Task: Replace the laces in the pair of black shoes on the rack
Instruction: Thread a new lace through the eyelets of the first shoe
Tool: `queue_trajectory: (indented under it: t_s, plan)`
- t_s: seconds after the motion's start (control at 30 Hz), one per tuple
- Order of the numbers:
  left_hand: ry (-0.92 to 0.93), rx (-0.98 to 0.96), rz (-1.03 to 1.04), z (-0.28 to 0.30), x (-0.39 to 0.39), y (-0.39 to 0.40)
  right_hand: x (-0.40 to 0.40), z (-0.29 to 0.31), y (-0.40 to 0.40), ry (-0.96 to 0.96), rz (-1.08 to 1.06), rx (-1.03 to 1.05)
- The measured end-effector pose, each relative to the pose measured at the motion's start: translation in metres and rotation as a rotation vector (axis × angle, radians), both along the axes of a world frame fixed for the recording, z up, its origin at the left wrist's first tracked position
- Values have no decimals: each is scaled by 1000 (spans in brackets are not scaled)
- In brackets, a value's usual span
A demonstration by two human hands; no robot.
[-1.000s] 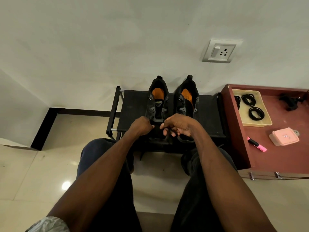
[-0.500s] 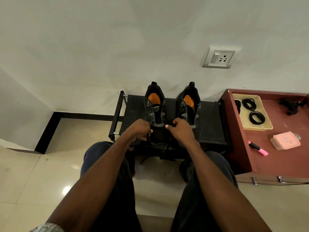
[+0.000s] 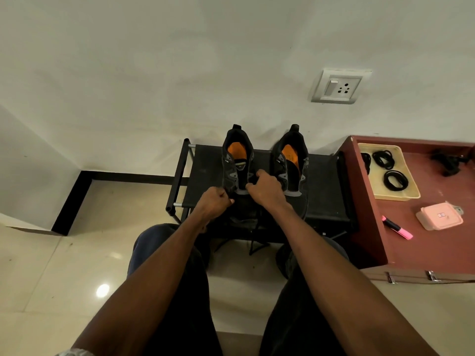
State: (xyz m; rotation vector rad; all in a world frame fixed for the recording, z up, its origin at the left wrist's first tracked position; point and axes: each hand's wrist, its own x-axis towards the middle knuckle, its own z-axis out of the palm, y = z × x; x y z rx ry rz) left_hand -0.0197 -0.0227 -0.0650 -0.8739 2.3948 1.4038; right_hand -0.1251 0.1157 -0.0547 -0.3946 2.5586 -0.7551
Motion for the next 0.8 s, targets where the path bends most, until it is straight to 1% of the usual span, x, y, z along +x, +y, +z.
queue_trajectory:
  t_s: [0.07,0.13,0.23,0.43,0.67,0.8]
  plan:
    - [65,44,18,-7,4,0,1,1,-3,24,20,23]
    - [92,55,8,-6,4,3,1,1,-5,27,22,43]
    - [91,80,10,-4,1,6,0,-1,-2,22,19,47]
    - [99,78,80,-2,-3,7,-4,-6,3,-32,-12,-8]
    - [97,109,54,6,-8,12,-7,-12,-1,-12,-67,-18]
    - [95,172,50,10,-10,9,-11,-12,-4,-53,-110,-27]
